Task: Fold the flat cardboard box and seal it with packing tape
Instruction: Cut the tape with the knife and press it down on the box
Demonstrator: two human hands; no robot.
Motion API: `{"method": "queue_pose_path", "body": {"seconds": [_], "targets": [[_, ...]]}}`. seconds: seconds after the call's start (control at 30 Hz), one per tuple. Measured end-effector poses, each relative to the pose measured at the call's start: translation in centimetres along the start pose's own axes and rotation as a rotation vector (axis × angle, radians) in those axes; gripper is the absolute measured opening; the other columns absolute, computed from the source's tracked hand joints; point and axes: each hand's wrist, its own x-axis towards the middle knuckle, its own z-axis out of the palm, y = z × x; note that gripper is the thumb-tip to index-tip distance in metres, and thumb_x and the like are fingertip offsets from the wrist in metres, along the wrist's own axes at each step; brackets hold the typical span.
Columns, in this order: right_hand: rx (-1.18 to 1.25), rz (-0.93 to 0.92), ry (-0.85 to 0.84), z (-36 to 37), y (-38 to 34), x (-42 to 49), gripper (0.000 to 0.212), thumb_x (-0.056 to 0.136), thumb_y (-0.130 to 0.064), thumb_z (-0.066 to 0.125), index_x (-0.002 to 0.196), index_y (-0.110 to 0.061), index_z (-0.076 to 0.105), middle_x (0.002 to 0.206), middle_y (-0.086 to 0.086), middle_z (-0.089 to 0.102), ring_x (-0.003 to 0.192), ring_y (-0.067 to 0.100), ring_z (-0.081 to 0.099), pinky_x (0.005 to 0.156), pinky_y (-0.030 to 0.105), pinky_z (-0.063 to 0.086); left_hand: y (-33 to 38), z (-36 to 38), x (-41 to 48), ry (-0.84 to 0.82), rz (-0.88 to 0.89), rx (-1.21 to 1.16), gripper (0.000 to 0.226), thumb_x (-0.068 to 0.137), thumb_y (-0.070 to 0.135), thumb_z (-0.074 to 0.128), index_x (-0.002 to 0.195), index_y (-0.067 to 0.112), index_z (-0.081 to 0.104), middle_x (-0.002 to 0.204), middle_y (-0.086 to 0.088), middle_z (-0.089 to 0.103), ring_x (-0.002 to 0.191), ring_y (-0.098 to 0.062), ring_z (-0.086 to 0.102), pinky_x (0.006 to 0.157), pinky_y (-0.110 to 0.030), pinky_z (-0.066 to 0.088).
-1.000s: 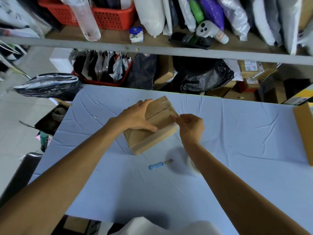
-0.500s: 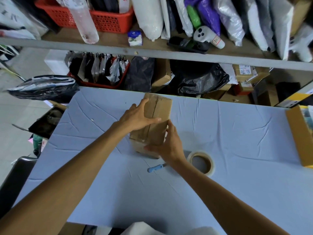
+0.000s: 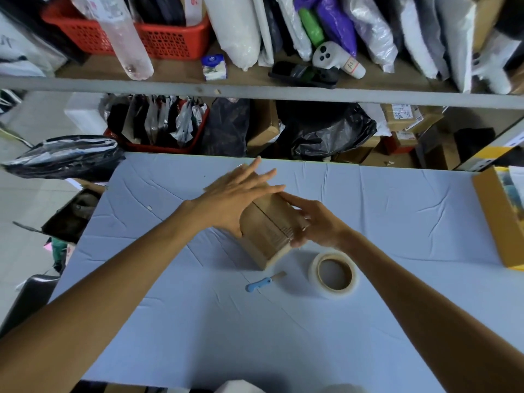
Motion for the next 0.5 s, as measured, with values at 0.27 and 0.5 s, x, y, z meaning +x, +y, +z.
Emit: {"method": "queue_pose_path", "body": {"seconds": [0.27, 0.5], "targets": [[0.047, 0.009, 0.313, 1.5, 1.4, -0.3, 0.100, 0.061, -0.016, 0.088, 0.145, -0.019, 0.034, 0.138, 0.004, 0.041, 0.125, 0.020, 0.044, 0.100, 0.039, 0.045, 0.7, 0.1, 1.0, 0.082, -0.133, 0.026, 0.110, 0.047, 0.056, 0.078, 0.141, 0.027, 0.029, 0.132, -0.001, 0.039, 0.121, -0.023, 0.039, 0.101, -0.040, 0.037], [0.126, -0.032, 0.304, 3.3, 1.4, -0.5, 0.081, 0.065, -0.018, 0.088, 0.136, -0.016, 0.048, 0.126, 0.003, 0.060, 0.111, 0.017, 0.058, 0.098, 0.035, 0.050, 2.7, 0.4, 0.0, -0.006, -0.380, -0.077, 0.108, 0.054, 0.069, 0.075, 0.132, 0.013, 0.027, 0.125, -0.012, 0.032, 0.105, -0.030, 0.047, 0.088, -0.043, 0.044]]}}
